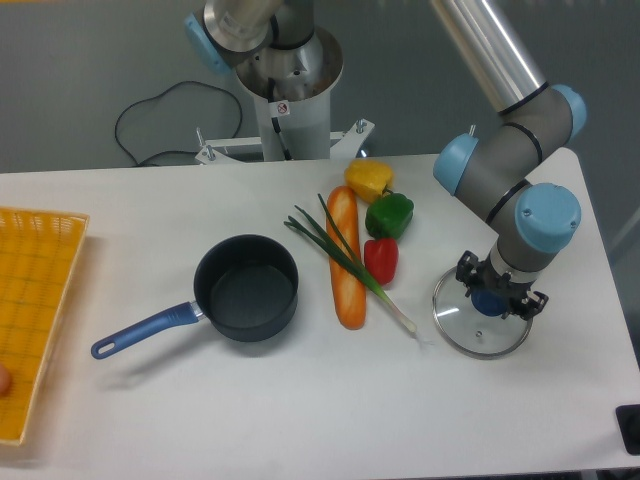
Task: Place the lid on the table
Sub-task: 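Hold the lid on the table and open the gripper around the knob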
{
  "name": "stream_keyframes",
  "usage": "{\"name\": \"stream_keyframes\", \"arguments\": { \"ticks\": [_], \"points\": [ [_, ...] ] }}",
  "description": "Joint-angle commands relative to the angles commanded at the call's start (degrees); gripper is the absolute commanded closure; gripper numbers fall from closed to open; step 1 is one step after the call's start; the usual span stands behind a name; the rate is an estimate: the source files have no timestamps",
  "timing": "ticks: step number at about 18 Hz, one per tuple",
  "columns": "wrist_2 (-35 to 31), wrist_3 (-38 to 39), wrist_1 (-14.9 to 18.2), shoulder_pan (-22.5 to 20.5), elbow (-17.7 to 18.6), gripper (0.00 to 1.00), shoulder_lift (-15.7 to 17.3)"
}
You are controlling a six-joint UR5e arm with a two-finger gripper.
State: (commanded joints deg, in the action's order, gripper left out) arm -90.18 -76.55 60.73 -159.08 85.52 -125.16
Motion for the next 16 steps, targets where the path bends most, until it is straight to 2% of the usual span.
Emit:
{"name": "stream_keyframes", "arguments": {
  "ticks": [16],
  "points": [
    [0.0, 0.0, -0.18, 0.09, 0.0, 0.42, -0.26]
  ]
}}
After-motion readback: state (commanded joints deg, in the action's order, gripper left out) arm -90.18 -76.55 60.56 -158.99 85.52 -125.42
